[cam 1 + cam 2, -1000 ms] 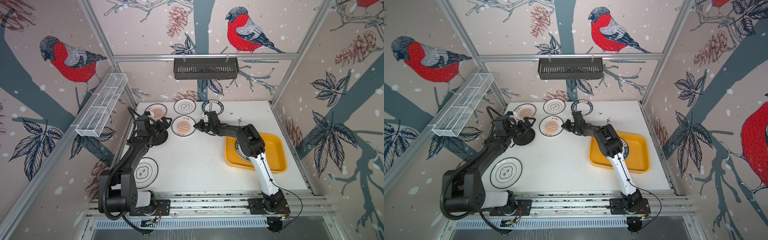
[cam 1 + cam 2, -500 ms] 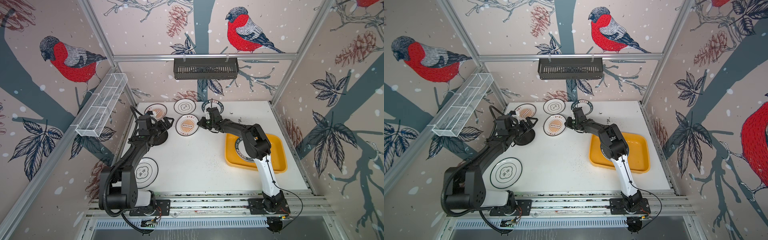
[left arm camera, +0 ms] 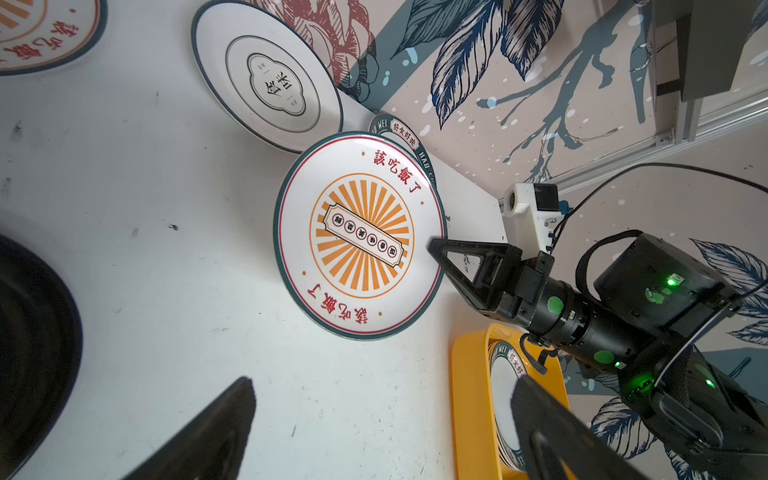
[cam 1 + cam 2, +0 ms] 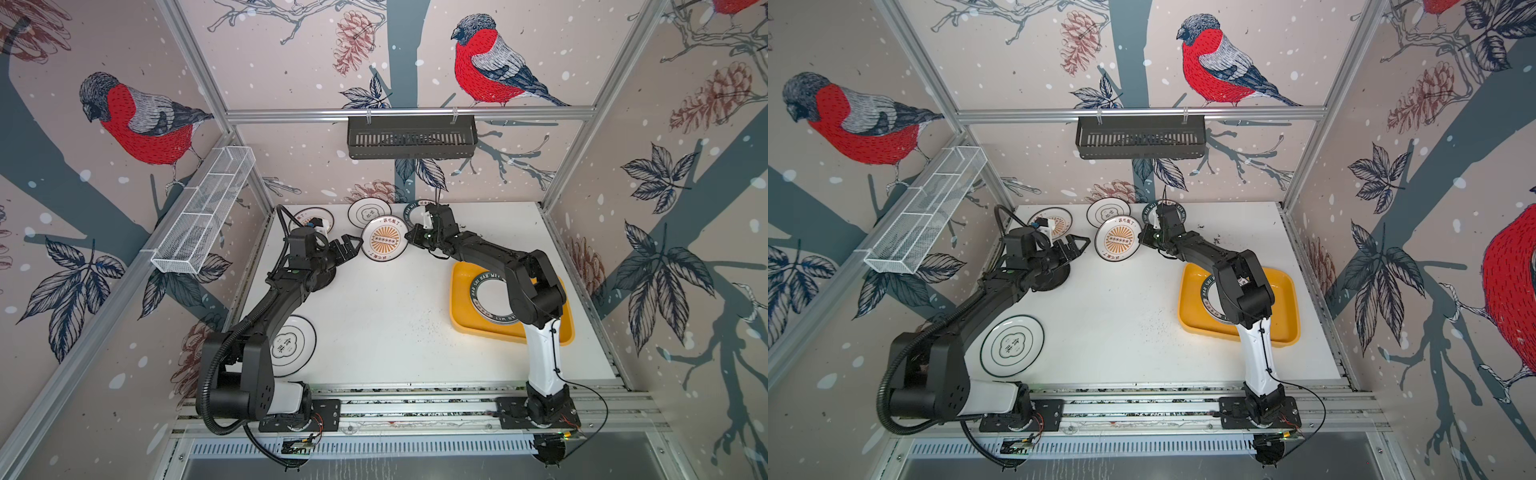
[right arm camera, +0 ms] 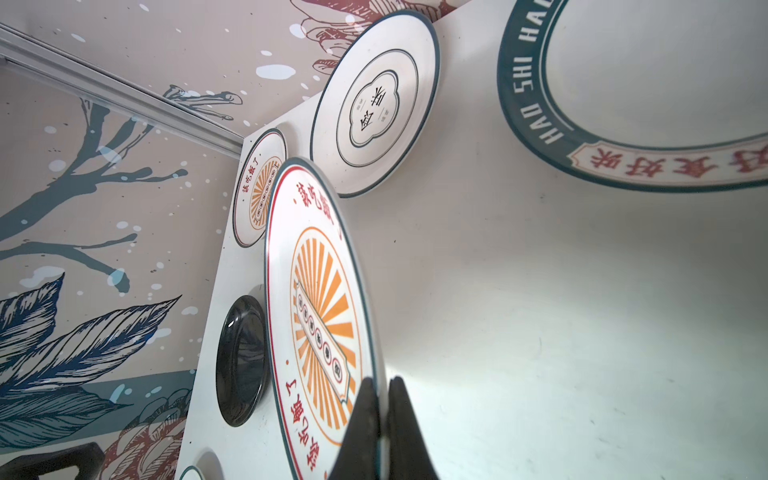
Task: Place the plates into the plastic bin on the countertop
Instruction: 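Grip the orange-sunburst plate's rim with the right gripper and lift it, then carry the orange-sunburst plate over the yellow bin with the right gripper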
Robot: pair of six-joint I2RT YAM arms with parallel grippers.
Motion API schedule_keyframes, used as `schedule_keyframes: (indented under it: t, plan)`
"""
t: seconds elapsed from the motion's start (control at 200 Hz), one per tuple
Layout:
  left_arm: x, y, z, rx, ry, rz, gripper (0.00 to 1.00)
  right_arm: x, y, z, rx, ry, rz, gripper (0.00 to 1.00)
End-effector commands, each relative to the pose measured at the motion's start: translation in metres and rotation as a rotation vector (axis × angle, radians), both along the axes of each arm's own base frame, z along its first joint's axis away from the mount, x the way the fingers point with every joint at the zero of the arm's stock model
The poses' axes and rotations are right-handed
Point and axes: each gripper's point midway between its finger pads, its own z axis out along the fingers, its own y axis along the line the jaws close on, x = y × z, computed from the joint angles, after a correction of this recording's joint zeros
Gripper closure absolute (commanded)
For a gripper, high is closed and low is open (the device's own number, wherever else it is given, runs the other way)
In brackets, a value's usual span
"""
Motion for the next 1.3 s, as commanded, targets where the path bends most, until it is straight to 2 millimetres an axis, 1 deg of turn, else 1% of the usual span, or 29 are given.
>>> schedule_keyframes:
  t: [0.0, 0.12, 0.215, 0.31, 0.325, 0.35, 0.51, 0.565, 0.68, 0.755, 0.775, 0.876, 0.881, 0.901, 0.906, 1.021, 1.051, 1.066, 1.131, 1.241, 1.291]
  plan:
    - [-0.002, -0.010, 0.009, -0.003, -0.033, -0.046, 0.04, -0.001, 0.000, 0.020, 0.063, -0.038, 0.016, 0.98]
    - [-0.007, -0.023, 0.009, 0.006, -0.034, -0.081, 0.04, -0.009, -0.012, 0.026, 0.075, -0.041, 0.012, 0.98]
    - [-0.012, -0.037, 0.010, 0.024, -0.033, -0.126, 0.04, -0.017, -0.022, 0.030, 0.112, -0.032, 0.017, 0.98]
    - [-0.017, -0.048, 0.011, 0.031, -0.033, -0.163, 0.04, -0.025, -0.035, 0.036, 0.143, -0.022, 0.012, 0.98]
    - [-0.017, -0.049, 0.011, 0.026, -0.032, -0.169, 0.04, -0.026, -0.038, 0.040, 0.150, -0.028, 0.008, 0.98]
    - [-0.019, -0.052, 0.011, 0.016, -0.031, -0.179, 0.04, -0.030, -0.043, 0.041, 0.156, -0.028, 0.003, 0.98]
    - [-0.031, -0.080, 0.009, -0.019, -0.017, -0.291, 0.04, -0.045, -0.082, 0.055, 0.161, -0.014, -0.063, 0.98]
    - [-0.037, -0.094, 0.012, -0.029, -0.025, -0.353, 0.04, -0.052, -0.093, 0.061, 0.153, -0.013, -0.082, 0.98]
    - [-0.053, -0.121, 0.015, -0.069, -0.044, -0.476, 0.04, -0.070, -0.121, 0.068, 0.143, -0.008, -0.134, 0.98]
    - [-0.065, -0.138, 0.017, -0.087, -0.057, -0.547, 0.04, -0.083, -0.142, 0.065, 0.138, 0.008, -0.178, 0.98]
    - [-0.068, -0.142, 0.017, -0.088, -0.059, -0.564, 0.04, -0.086, -0.147, 0.068, 0.143, 0.005, -0.189, 0.98]
    - [-0.084, -0.160, 0.016, -0.079, -0.077, -0.643, 0.04, -0.103, -0.175, 0.062, 0.144, 0.029, -0.248, 0.98]
    - [-0.084, -0.161, 0.017, -0.079, -0.079, -0.647, 0.04, -0.104, -0.177, 0.060, 0.142, 0.035, -0.253, 0.98]
    - [-0.087, -0.165, 0.017, -0.074, -0.083, -0.660, 0.04, -0.107, -0.182, 0.061, 0.143, 0.033, -0.265, 0.98]
    - [-0.088, -0.165, 0.017, -0.073, -0.084, -0.663, 0.04, -0.108, -0.183, 0.059, 0.141, 0.040, -0.269, 0.98]
    - [-0.099, -0.175, 0.020, -0.046, -0.101, -0.721, 0.04, -0.125, -0.213, 0.056, 0.146, 0.054, -0.334, 0.98]
    - [-0.102, -0.176, 0.019, -0.042, -0.099, -0.736, 0.04, -0.128, -0.221, 0.051, 0.151, 0.072, -0.348, 0.98]
    - [-0.104, -0.176, 0.018, -0.040, -0.098, -0.742, 0.04, -0.131, -0.224, 0.058, 0.161, 0.058, -0.353, 0.98]
    - [-0.108, -0.177, 0.020, -0.026, -0.109, -0.752, 0.04, -0.139, -0.240, 0.057, 0.171, 0.064, -0.389, 0.98]
    - [-0.114, -0.181, 0.026, -0.026, -0.135, -0.773, 0.04, -0.153, -0.258, 0.059, 0.151, 0.061, -0.431, 0.98]
    - [-0.118, -0.184, 0.032, -0.055, -0.147, -0.801, 0.04, -0.160, -0.264, 0.058, 0.145, 0.067, -0.449, 0.98]
